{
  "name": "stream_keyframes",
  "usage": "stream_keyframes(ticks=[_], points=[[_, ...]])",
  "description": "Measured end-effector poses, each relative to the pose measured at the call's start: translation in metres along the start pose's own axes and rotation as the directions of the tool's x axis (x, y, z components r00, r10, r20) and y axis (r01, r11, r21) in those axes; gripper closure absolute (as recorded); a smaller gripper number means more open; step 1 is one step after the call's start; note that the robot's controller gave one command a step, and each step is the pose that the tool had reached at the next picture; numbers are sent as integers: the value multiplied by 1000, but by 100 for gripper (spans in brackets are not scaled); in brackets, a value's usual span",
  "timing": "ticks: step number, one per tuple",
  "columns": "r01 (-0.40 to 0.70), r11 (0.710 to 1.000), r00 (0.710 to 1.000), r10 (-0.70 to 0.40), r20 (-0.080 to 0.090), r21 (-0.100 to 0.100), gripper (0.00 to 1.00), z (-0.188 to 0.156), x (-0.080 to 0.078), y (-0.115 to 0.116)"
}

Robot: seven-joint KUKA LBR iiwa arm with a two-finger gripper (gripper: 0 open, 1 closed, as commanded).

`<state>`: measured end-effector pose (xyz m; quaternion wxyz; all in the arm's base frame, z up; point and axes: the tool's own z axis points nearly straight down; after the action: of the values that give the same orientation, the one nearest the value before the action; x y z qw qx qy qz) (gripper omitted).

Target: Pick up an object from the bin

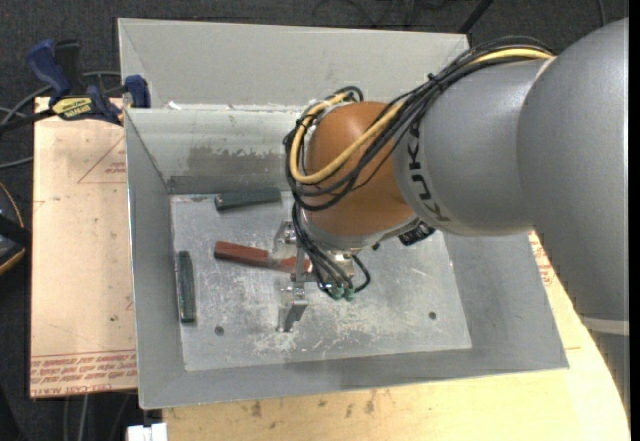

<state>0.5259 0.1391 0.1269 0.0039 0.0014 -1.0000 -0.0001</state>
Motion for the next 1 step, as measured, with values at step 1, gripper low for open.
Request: stream_keyframes(ticks=[1], points=[[-3, 1000, 1000, 3, 7, -1, 0, -4, -2, 0]])
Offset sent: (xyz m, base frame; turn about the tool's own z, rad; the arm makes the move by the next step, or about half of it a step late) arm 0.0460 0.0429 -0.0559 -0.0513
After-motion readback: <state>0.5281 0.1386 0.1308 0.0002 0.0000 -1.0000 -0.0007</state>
